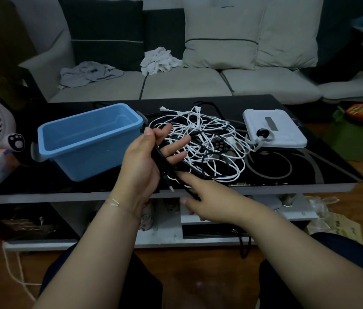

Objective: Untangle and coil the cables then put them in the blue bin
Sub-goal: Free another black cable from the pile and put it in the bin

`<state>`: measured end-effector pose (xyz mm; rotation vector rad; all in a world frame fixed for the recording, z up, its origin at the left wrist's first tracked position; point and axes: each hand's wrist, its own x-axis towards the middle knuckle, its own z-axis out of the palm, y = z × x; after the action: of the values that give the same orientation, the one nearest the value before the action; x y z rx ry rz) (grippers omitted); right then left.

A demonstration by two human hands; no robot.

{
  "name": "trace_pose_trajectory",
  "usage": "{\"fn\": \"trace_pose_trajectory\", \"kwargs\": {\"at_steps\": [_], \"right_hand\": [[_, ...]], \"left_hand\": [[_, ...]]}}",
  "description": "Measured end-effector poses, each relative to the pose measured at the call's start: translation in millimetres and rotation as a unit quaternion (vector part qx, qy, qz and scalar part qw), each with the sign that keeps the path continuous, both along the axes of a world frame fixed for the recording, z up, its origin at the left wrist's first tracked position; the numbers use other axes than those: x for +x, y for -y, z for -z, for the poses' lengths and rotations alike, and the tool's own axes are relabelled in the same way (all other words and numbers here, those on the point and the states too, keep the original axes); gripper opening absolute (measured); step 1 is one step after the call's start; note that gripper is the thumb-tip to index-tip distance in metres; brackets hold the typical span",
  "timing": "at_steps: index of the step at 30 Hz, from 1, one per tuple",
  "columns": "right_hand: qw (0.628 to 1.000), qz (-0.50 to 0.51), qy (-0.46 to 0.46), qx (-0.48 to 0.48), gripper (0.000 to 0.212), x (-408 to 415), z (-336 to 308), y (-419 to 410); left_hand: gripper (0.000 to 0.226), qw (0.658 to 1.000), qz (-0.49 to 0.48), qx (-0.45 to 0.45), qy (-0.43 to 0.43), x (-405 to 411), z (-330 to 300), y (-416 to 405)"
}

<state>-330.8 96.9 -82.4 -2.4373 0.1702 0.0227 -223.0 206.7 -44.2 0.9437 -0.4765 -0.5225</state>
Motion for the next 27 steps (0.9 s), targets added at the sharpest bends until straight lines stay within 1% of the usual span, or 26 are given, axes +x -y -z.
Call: {"fn": "trace_pose_trajectory", "kwargs": {"at_steps": [2,4,5,6,7,9,10,11,12,13,14,15,16,18,19,20,21,22,23,24,25,27], "right_hand": [[0.999,-0.012,0.000,-0.040,0.047,-3,-1,-1],[0.996,-0.015,0.028,-0.080,0.041,-5,-1,-1],[0.994,-0.017,0.036,-0.105,0.042,-5,-1,-1],[0.991,-0.022,0.037,-0.127,0.046,-4,-2,0],[0.989,-0.026,0.028,-0.146,0.050,-4,-3,1],[0.984,-0.028,-0.005,-0.178,0.057,-5,-6,5],[0.980,-0.026,-0.019,-0.195,0.057,-7,-7,7],[0.977,-0.022,-0.029,-0.210,0.052,-8,-10,9],[0.975,-0.017,-0.035,-0.217,0.039,-10,-12,13],[0.977,-0.014,-0.038,-0.211,0.025,-11,-14,17],[0.981,-0.013,-0.043,-0.190,0.016,-13,-17,21],[0.985,-0.014,-0.048,-0.164,0.015,-16,-20,25],[0.989,-0.016,-0.049,-0.140,0.017,-18,-23,28],[0.998,-0.010,-0.016,-0.060,0.022,-22,-28,36],[1.000,-0.004,0.013,0.004,0.021,-24,-31,39],[0.997,0.001,0.042,0.067,0.021,-26,-35,42],[0.991,0.004,0.067,0.114,0.022,-28,-38,46],[0.986,0.003,0.086,0.142,0.022,-31,-40,51],[0.982,0.004,0.099,0.158,0.023,-32,-42,55],[0.980,0.008,0.107,0.169,0.024,-33,-43,60],[0.978,0.016,0.112,0.177,0.024,-34,-43,64],[0.974,0.041,0.128,0.180,0.023,-36,-44,71]], "left_hand": [[0.031,0.999,-0.032,0.017,0.037,-1,3,4],[0.028,0.990,-0.063,0.072,0.106,-4,6,8],[0.026,0.978,-0.078,0.114,0.155,-5,9,9],[0.025,0.956,-0.093,0.168,0.221,-7,11,11],[0.025,0.922,-0.108,0.226,0.296,-9,13,11],[0.029,0.839,-0.127,0.312,0.427,-13,16,12],[0.030,0.800,-0.136,0.343,0.473,-13,17,12],[0.029,0.765,-0.145,0.369,0.508,-14,19,13],[0.027,0.734,-0.150,0.395,0.533,-15,20,15],[0.025,0.710,-0.150,0.419,0.546,-15,20,16],[0.023,0.693,-0.144,0.440,0.553,-15,20,17],[0.022,0.678,-0.131,0.462,0.557,-15,21,18],[0.024,0.663,-0.113,0.481,0.563,-14,22,19],[0.030,0.633,-0.060,0.512,0.578,-11,25,19],[0.038,0.637,-0.025,0.520,0.569,-10,26,18],[0.049,0.661,0.017,0.518,0.542,-10,26,16],[0.064,0.697,0.065,0.510,0.500,-11,25,15],[0.079,0.726,0.109,0.498,0.462,-14,23,13],[0.091,0.747,0.140,0.484,0.434,-15,21,11],[0.094,0.764,0.163,0.466,0.415,-17,19,11],[0.088,0.780,0.186,0.442,0.402,-19,17,11],[0.059,0.817,0.228,0.384,0.365,-24,14,10]]}}
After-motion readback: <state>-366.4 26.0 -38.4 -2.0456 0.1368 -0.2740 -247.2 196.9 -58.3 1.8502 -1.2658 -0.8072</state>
